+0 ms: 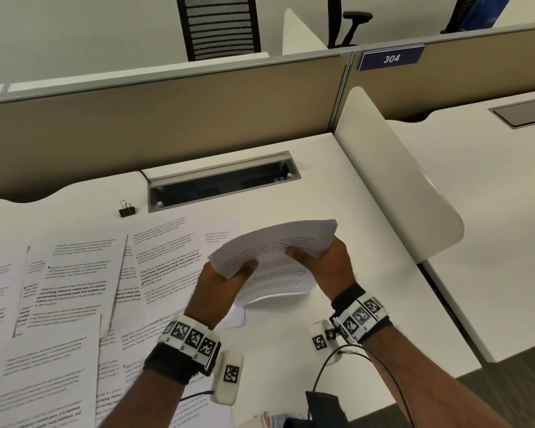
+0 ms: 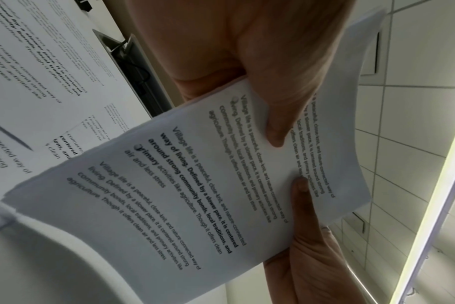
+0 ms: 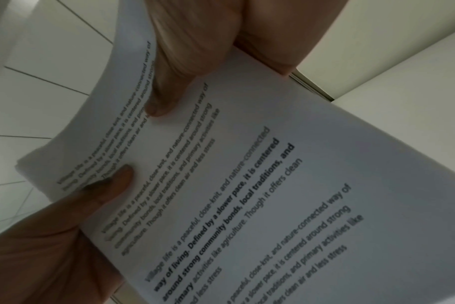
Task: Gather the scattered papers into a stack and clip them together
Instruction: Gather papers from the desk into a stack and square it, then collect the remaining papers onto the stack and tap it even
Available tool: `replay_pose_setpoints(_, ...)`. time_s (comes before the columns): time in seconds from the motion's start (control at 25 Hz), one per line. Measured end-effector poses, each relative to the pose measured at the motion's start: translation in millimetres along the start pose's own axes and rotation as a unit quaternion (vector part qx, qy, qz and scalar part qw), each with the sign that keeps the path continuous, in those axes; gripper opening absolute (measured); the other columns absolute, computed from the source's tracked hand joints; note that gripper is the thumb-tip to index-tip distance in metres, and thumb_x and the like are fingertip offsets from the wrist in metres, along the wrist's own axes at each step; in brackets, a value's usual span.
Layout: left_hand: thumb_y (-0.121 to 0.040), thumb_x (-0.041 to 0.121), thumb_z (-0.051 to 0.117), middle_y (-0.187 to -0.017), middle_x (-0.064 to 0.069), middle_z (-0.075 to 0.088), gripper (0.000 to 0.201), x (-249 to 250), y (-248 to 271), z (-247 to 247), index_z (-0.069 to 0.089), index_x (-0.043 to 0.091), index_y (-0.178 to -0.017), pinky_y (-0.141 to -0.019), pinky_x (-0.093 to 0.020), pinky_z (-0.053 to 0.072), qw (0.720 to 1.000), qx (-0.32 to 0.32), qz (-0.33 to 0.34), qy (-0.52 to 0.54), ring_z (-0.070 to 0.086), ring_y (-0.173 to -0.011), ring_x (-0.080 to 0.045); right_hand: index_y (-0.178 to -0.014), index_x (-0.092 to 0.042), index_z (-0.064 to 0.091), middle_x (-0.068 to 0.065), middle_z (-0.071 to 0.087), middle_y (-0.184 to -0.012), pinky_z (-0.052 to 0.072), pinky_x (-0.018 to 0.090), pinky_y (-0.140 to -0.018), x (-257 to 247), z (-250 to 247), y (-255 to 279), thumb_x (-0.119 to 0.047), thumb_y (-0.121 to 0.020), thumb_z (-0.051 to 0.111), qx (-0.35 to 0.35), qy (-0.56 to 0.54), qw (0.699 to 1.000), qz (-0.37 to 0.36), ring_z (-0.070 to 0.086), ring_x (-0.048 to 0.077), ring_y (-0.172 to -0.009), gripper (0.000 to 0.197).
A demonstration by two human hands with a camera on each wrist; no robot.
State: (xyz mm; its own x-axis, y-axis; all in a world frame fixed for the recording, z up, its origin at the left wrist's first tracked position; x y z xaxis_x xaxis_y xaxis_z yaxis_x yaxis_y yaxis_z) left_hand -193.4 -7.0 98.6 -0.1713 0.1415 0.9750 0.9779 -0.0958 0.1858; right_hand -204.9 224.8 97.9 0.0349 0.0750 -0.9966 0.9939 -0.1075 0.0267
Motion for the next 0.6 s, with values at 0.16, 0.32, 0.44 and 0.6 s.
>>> replay_pose_setpoints(0.16,-0.090,0.030,0.074,-0.102,0.015,0.074,0.024,-5.8,8.6,3.8,0.066,0.046,-0.106,-0.077,-0.026,0.060,1.000,-0.020,-0.013,-0.019,0.070,-0.098,-0.006,-0.108,-0.009,0.070,-0.014,0.078,-0.091,0.057,0.017,-0.066,17.3,1.9,8.5,-0.008,-0.079,0.084,0.002,-0.003,1.000,0.015,0.073,0.004,-0.084,0.032)
replay_pose_setpoints(0.32,-0.093,0.033,0.070,-0.102,0.011,0.075,0.019,-10.5,14.2,-1.7,0.066,0.048,-0.103,-0.085,-0.035,0.061,0.998,-0.009,-0.022,-0.051,0.070,-0.100,-0.011,-0.109,-0.010,0.071,-0.011,0.078,-0.094,0.056,0.017,-0.068,23.1,10.0,19.1,-0.012,-0.080,0.084,-0.012,0.016,1.000,0.019,0.073,0.004,-0.086,0.032)
replay_pose_setpoints(0.44,-0.094,0.029,0.070,-0.099,0.012,0.077,0.019,3.8,21.9,-13.3,0.070,0.048,-0.096,-0.081,-0.036,0.062,0.999,0.007,-0.005,-0.047,0.073,-0.091,-0.007,-0.102,-0.016,0.070,-0.017,0.076,-0.085,0.055,0.013,-0.064,13.4,16.8,24.2,-0.012,-0.079,0.084,-0.033,0.023,0.999,0.010,0.071,-0.001,-0.079,0.027)
replay_pose_setpoints(0.6,-0.090,0.024,0.075,-0.099,0.004,0.080,0.010,14.7,39.1,-42.7,0.073,0.028,-0.099,-0.078,-0.038,0.063,0.997,0.064,0.001,0.032,0.077,-0.090,-0.015,-0.109,-0.017,0.070,-0.012,0.075,-0.100,0.056,0.014,-0.069,10.3,38.4,37.0,-0.020,-0.081,0.083,-0.116,0.054,0.992,0.011,0.072,-0.001,-0.086,0.031)
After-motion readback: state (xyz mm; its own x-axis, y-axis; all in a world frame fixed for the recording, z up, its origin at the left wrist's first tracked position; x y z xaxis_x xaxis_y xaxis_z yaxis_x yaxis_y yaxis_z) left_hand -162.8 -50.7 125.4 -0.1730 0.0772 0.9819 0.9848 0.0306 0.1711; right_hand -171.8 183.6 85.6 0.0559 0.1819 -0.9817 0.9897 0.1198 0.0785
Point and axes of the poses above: each hand's wrist, its own y-axis away from the middle knuckle, its own z-axis out of the palm, x = y × z, the point moved 9 cm from there along -y, towards the middle knuckle
